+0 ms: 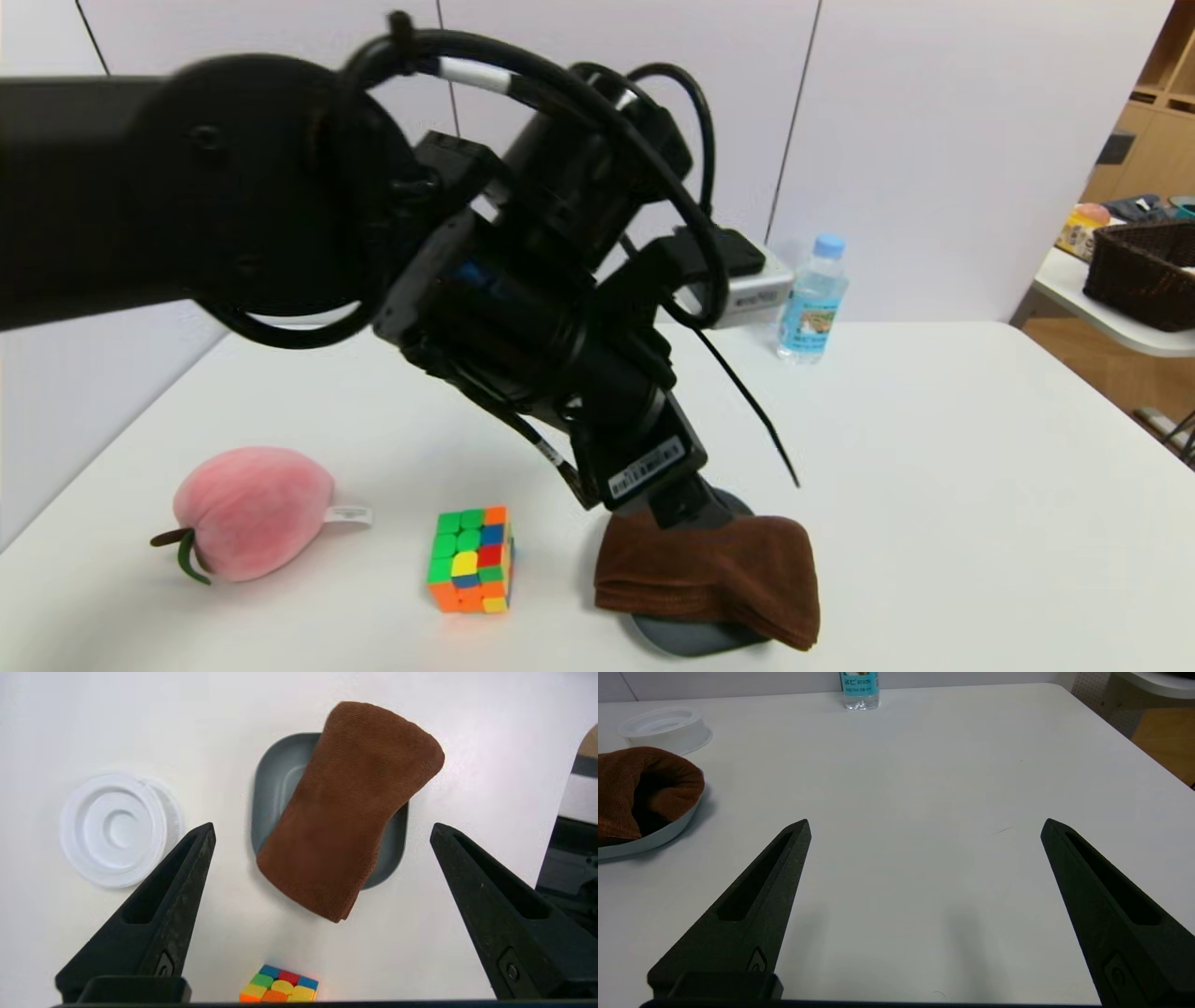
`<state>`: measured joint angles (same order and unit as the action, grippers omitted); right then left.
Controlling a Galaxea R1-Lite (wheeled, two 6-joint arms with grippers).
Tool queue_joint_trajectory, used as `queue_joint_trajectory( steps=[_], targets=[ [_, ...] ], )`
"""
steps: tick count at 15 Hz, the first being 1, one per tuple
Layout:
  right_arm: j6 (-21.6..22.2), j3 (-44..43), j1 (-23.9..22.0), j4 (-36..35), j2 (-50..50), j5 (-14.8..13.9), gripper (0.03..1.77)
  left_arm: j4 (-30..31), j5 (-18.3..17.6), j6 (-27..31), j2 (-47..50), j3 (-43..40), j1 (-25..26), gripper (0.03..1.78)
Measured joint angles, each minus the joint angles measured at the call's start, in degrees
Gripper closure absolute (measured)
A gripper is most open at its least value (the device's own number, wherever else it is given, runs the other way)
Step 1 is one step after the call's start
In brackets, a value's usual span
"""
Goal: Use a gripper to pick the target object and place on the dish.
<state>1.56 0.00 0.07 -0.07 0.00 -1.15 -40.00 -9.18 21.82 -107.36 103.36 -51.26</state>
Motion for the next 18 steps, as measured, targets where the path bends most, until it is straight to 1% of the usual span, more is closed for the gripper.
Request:
queue_joint_trajectory(
  steps=[1, 3, 5, 7, 10, 13, 16, 18],
  targets=[
    [0.0, 0.0, 0.0, 0.0, 0.0, 0.0, 0.09, 2.5, 0.3, -1.2, 2.3, -2.7, 1.0, 0.15],
    [0.0, 0.0, 0.0, 0.0, 0.0, 0.0, 0.09, 9.9, 1.9, -3.3, 7.6, -8.4, 4.2, 0.14],
    [0.0, 0.0, 0.0, 0.0, 0.0, 0.0, 0.09, 18.7, 3.2, -4.2, 13.0, -13.3, 8.8, 0.14],
    [0.0, 0.0, 0.0, 0.0, 0.0, 0.0, 0.09, 25.3, 3.6, -5.9, 17.7, -17.7, 13.1, 0.13],
    [0.0, 0.0, 0.0, 0.0, 0.0, 0.0, 0.09, 32.8, 3.7, -9.1, 24.8, -26.2, 19.9, 0.12],
    [0.0, 0.0, 0.0, 0.0, 0.0, 0.0, 0.09, 40.0, 3.7, -12.1, 32.0, -36.4, 26.4, 0.12],
    [0.0, 0.0, 0.0, 0.0, 0.0, 0.0, 0.09, 49.2, 3.8, -15.3, 40.3, -48.4, 31.4, 0.12],
    [0.0, 0.0, 0.0, 0.0, 0.0, 0.0, 0.09, 53.6, 3.8, -16.3, 45.8, -54.2, 33.9, 0.12]
  ],
)
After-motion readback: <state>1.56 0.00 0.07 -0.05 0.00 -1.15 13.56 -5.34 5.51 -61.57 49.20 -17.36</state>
